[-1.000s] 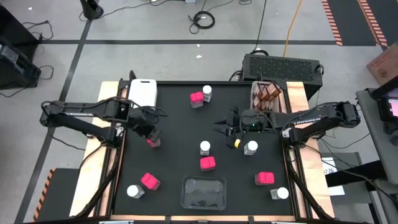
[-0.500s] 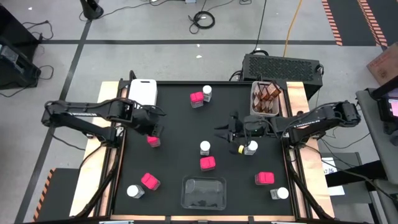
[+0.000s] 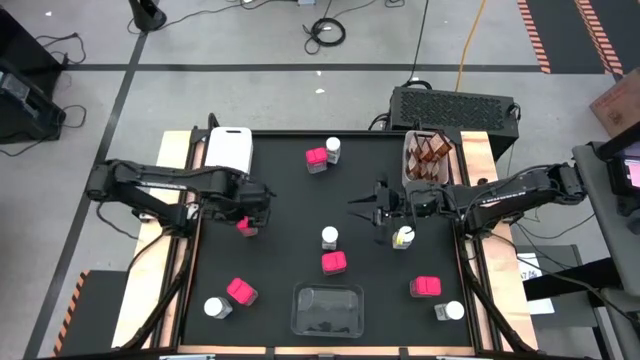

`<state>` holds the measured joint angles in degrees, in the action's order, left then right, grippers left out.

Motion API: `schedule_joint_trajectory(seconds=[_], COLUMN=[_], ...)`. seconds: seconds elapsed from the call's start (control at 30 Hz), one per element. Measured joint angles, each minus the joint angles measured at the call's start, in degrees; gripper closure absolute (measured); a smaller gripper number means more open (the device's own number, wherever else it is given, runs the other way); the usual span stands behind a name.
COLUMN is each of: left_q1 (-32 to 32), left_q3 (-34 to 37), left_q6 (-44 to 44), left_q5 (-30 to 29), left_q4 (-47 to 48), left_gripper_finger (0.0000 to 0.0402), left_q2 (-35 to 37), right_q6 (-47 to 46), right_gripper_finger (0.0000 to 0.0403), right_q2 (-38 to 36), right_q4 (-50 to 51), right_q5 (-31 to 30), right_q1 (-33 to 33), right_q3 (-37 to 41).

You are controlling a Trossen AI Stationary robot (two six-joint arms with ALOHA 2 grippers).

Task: Sort spices by type
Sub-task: Put the red seasoning can into the black bin

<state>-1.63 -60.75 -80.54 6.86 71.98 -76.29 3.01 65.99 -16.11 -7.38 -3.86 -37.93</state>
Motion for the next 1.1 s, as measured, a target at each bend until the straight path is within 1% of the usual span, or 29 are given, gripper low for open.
schedule_joint_trajectory(seconds=[0.07, 0.13, 0.3, 0.4, 0.6, 0.8, 1.03, 1.1], left_q1=[-0.3, -0.7, -1.5, -2.1, -4.3, -5.2, -6.0, -6.2], left_q3=[0.0, 0.0, 0.0, 0.0, 0.0, 2.8, 3.3, 3.5], left_q6=[2.7, 5.4, 8.0, 8.9, 7.2, 2.0, 1.4, 1.4], left_q5=[2.3, 3.2, 2.8, 1.5, -2.6, -0.8, -0.6, -1.0], left_q4=[0.6, 0.5, 0.5, 0.6, 2.0, 0.4, -4.5, -4.4], left_gripper_finger=[0.0119, 0.0118, 0.0118, 0.0118, 0.0118, 0.0118, 0.0118, 0.0118], left_q2=[-2.2, -4.0, -7.2, -7.8, -7.3, -7.0, -5.8, -4.7], right_q6=[1.0, 1.1, 1.4, 1.0, 0.9, 2.3, 3.3, 3.5], right_gripper_finger=[0.028, 0.028, 0.028, 0.028, 0.028, 0.028, 0.028, 0.028], right_q2=[-0.4, -0.8, -1.0, -1.0, -1.0, -1.0, -1.0, -1.0], right_q4=[0.1, 0.1, 0.4, 2.4, 5.2, 6.0, 7.6, 7.8], right_q5=[0.0, 0.0, 0.0, 0.1, 0.2, 0.2, 0.2, 0.2], right_q1=[0.1, 0.1, 0.2, 0.2, 0.2, 0.2, 0.2, 0.2], right_q3=[0.0, 0.0, 0.0, 0.0, 0.0, 0.0, 0.0, 0.0])
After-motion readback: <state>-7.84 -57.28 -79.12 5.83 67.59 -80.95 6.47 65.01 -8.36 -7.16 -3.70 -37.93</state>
